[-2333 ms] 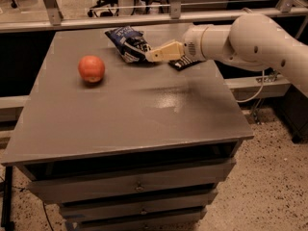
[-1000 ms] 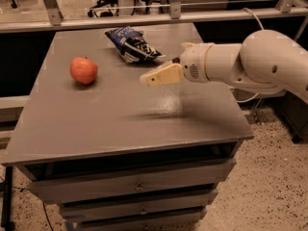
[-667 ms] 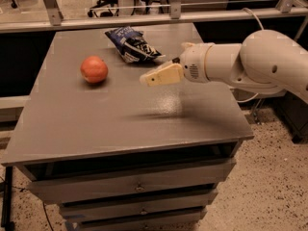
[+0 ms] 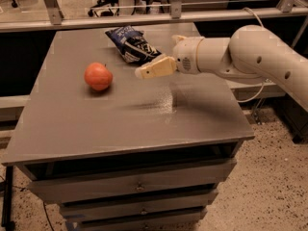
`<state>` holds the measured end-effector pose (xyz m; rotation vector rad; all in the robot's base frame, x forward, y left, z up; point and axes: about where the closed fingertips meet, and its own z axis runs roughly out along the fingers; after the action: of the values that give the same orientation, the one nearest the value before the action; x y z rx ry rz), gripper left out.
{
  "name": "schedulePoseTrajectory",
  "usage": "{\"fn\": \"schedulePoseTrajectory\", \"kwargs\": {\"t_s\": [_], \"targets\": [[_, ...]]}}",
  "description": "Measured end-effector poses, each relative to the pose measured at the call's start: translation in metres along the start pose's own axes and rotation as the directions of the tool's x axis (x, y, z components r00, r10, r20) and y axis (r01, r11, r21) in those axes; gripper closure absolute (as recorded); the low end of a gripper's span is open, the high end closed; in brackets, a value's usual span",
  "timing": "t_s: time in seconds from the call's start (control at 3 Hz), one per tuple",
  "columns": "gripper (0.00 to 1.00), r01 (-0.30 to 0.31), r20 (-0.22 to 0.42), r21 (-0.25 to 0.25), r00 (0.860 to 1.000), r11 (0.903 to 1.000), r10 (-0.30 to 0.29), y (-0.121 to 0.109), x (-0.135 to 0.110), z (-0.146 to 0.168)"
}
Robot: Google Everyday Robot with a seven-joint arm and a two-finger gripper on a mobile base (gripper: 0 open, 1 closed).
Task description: Move blue chip bag near apple
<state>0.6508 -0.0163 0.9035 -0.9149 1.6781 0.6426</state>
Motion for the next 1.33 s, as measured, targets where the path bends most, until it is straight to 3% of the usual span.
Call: {"fn": "schedulePoseTrajectory", "kwargs": {"t_s": [0.67,1.33], "targets": [[0.0,0.093,0.018,-0.047,0.996,0.9946,-0.092,-0.02,-0.007,0.027],[0.0,0.165,-0.013,-0.045,0.986,0.9852,-0.166,-0.058,0.003,0.06]]}}
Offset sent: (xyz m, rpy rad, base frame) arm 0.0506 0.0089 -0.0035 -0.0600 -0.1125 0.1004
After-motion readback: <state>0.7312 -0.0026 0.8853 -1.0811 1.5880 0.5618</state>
